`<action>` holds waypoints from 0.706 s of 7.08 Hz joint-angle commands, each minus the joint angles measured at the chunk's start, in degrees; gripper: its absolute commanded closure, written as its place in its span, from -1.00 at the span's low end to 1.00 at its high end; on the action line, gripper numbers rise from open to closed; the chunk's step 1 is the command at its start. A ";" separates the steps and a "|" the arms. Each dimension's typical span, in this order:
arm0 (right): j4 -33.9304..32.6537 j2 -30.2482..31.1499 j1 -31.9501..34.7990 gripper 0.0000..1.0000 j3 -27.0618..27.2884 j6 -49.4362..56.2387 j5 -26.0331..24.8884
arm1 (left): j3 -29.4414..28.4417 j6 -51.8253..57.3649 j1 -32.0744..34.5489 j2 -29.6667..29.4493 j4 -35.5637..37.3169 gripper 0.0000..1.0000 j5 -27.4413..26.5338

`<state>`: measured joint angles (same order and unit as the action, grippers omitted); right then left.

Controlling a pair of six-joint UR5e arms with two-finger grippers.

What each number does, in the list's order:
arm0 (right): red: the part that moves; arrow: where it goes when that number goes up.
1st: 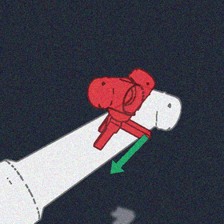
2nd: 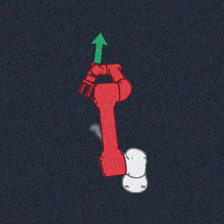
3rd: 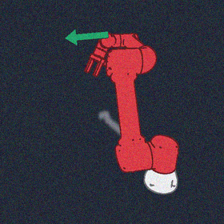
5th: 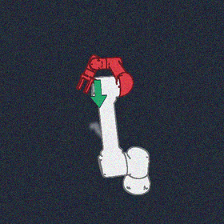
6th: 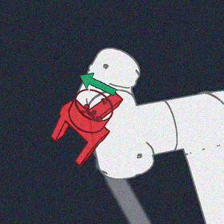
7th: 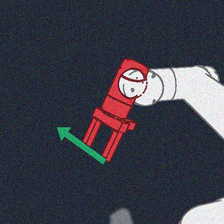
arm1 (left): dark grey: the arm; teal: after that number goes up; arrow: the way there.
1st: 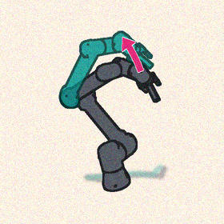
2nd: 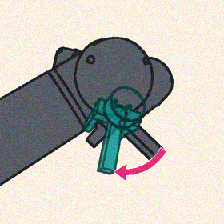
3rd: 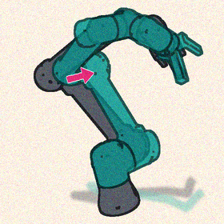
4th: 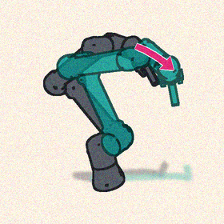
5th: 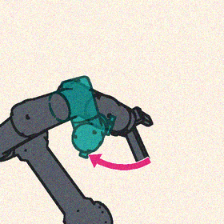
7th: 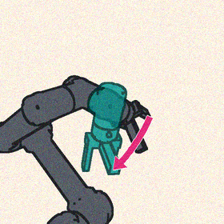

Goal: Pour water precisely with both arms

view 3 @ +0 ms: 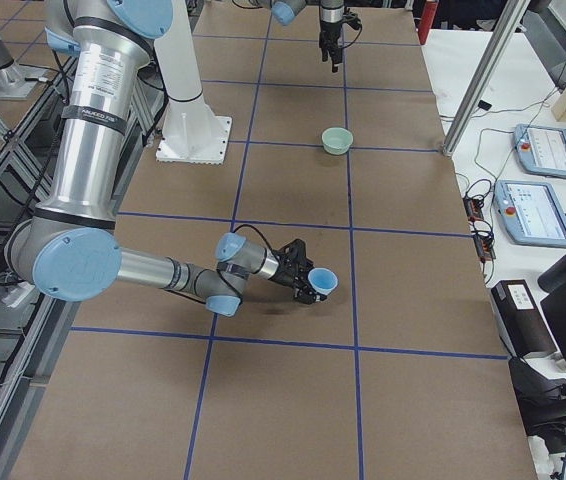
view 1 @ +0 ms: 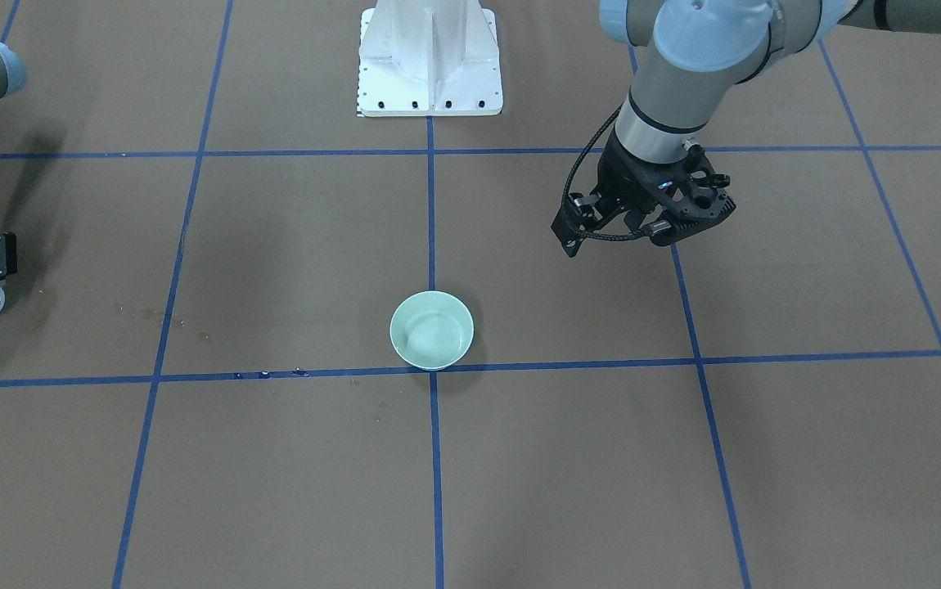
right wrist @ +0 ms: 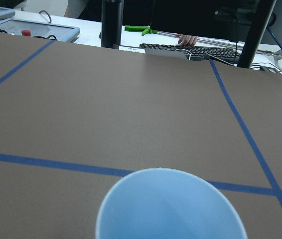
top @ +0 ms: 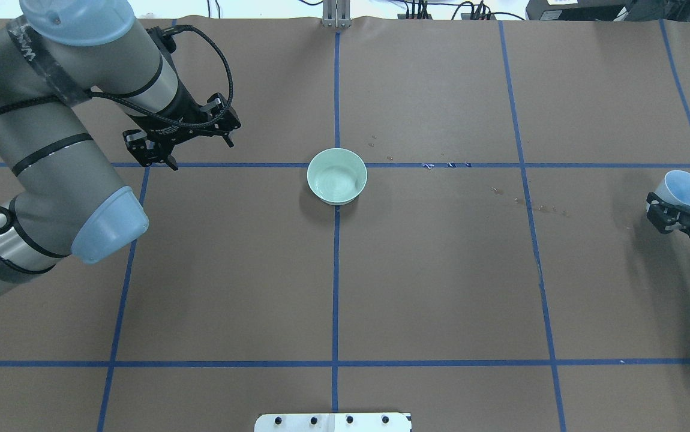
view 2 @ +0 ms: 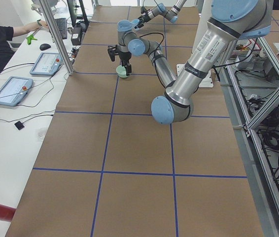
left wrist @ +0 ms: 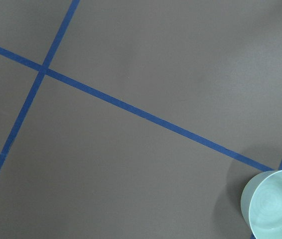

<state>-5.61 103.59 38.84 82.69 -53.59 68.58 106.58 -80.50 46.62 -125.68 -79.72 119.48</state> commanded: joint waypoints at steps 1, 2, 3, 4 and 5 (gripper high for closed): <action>0.34 -5.91 7.29 1.00 1.15 3.48 12.06 | 4.39 5.83 0.93 4.70 -0.09 -1.00 -0.03; -0.27 -9.94 8.44 1.00 2.21 9.15 14.80 | 7.12 11.62 2.59 8.83 -0.17 -1.00 0.05; -0.80 -12.94 9.15 1.00 2.30 18.86 17.09 | 7.85 14.64 4.43 10.79 -0.26 -1.00 0.23; -3.50 -18.11 9.24 1.00 2.83 24.36 18.33 | 8.20 18.15 6.10 12.20 -0.26 -1.00 0.40; -7.44 -24.42 9.24 1.00 3.18 25.11 20.08 | 9.95 22.27 6.99 15.00 -0.35 -1.00 0.40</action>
<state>-9.13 86.17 47.87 85.37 -32.24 86.47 114.87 -63.07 52.12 -113.67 -79.99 119.80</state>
